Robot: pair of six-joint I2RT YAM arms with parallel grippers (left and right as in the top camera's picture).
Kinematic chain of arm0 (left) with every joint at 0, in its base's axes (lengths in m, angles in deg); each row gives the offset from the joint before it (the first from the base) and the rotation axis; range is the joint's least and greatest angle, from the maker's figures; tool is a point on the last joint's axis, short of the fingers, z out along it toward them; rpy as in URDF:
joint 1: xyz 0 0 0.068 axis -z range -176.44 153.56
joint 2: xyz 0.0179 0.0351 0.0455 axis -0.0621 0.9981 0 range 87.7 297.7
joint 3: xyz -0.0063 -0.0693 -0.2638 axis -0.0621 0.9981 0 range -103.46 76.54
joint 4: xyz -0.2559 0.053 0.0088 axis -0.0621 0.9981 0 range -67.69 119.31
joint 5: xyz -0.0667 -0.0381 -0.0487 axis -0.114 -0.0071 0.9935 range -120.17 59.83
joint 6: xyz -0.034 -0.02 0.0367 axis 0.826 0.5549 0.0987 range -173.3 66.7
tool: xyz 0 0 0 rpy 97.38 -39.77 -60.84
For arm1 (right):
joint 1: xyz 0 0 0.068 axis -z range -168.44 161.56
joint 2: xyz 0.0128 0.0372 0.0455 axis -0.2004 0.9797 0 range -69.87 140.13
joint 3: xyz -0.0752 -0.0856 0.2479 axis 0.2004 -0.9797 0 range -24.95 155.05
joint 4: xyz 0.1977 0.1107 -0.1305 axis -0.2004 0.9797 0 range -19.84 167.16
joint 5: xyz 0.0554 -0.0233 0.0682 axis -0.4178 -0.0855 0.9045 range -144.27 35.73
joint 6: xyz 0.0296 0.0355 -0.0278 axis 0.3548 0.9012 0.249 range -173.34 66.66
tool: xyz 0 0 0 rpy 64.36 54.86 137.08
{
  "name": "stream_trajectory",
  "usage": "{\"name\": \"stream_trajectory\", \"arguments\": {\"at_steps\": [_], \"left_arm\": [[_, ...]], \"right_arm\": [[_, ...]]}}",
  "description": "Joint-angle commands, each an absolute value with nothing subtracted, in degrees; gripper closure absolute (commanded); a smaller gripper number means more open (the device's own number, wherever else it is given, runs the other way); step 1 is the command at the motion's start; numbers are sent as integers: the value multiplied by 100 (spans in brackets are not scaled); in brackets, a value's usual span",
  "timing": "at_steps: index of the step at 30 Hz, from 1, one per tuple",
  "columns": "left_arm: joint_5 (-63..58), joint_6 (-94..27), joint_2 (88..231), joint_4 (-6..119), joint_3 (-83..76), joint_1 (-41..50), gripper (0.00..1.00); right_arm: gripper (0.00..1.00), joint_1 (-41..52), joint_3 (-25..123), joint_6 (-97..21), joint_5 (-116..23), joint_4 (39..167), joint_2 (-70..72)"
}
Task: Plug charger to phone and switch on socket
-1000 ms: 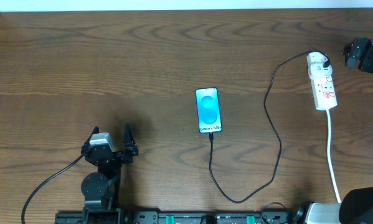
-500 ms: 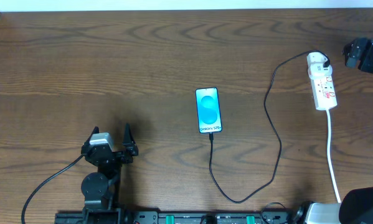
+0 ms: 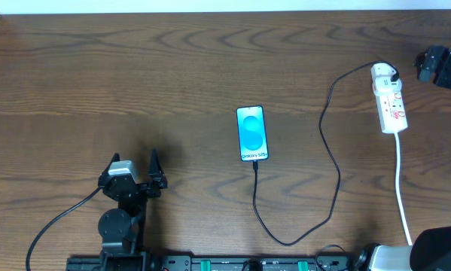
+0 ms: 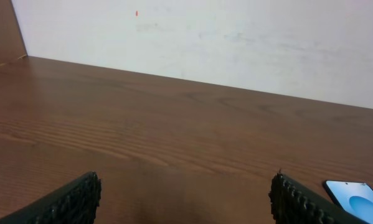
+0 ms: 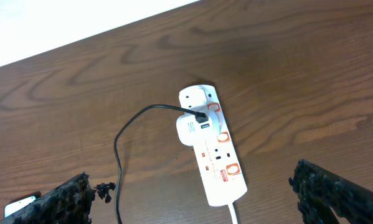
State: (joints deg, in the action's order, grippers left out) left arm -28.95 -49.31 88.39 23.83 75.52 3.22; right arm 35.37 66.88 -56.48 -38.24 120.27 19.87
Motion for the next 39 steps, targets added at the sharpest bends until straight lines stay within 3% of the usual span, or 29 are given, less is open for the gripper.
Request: {"name": "stream_trajectory", "arguments": {"at_steps": [1, 17, 29, 33, 39], "left_arm": [[-2998, -5051, 8793, 2650, 7631, 287, 13], [-2996, -5051, 8793, 2652, 7631, 287, 13], [-2998, -5051, 8793, 2652, 7631, 287, 13], [-2998, -5051, 8793, 2650, 7631, 287, 13], [-2998, -5051, 8793, 2650, 7631, 287, 13]], "right_arm": [[1, 3548, 6697, -5595, -3811, 12035, 1960], [1, 3548, 6690, -5595, -3811, 12037, 1930], [1, 3430, 6570, -5604, -3984, 11880, 867], [1, 3059, 5689, -5597, -4086, 10811, 391], [1, 2471, 3250, -5589, -4084, 8282, -540]]}}
